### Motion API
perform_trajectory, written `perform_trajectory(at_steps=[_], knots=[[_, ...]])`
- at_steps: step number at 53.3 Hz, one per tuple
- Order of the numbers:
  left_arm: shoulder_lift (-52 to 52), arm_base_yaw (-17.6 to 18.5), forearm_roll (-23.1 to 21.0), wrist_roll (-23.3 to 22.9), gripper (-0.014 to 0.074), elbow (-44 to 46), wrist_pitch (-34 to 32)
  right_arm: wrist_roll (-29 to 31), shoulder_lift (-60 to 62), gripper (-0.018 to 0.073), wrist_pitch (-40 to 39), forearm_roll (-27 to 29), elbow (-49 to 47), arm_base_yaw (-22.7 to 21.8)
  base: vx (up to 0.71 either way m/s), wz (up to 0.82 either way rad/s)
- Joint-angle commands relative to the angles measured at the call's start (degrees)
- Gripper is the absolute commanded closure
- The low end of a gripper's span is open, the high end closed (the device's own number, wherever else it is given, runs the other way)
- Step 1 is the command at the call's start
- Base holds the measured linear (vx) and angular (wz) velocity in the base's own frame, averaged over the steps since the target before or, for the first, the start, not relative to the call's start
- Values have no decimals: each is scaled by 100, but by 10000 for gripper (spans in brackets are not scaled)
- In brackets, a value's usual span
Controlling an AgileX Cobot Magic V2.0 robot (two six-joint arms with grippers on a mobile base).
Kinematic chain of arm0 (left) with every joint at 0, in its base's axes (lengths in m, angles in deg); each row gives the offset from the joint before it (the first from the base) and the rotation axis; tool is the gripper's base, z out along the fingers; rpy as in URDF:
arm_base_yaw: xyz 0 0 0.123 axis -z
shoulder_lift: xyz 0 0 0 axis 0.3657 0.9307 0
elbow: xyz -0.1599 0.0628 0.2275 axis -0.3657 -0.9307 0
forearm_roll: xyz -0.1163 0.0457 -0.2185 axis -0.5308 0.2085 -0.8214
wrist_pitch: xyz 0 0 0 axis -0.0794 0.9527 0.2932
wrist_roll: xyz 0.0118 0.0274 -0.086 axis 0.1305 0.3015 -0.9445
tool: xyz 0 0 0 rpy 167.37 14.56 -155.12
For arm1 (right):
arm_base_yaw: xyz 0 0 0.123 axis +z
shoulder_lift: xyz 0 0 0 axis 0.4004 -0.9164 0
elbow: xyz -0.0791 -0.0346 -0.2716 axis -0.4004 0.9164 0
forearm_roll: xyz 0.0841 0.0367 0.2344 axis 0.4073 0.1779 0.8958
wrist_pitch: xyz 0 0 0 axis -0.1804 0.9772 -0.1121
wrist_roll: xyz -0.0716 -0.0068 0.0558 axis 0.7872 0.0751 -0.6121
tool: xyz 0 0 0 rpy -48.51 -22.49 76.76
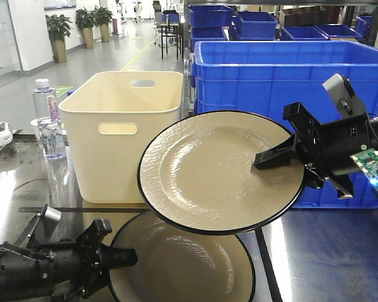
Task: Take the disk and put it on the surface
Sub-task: 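Drive the base to the steel counter holding both plates, then lower the left gripper's plate onto the counter and release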
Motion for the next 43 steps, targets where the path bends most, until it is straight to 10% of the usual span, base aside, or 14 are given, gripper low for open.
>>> perform_trajectory(at_steps=[1, 43], knots=[[-291, 10, -728, -61, 595, 172, 395, -10, 275, 567, -266, 670, -235, -20, 3, -7], [-242, 10, -568, -470, 595, 167, -228, -10, 275, 567, -450, 676, -235, -20, 1, -2]])
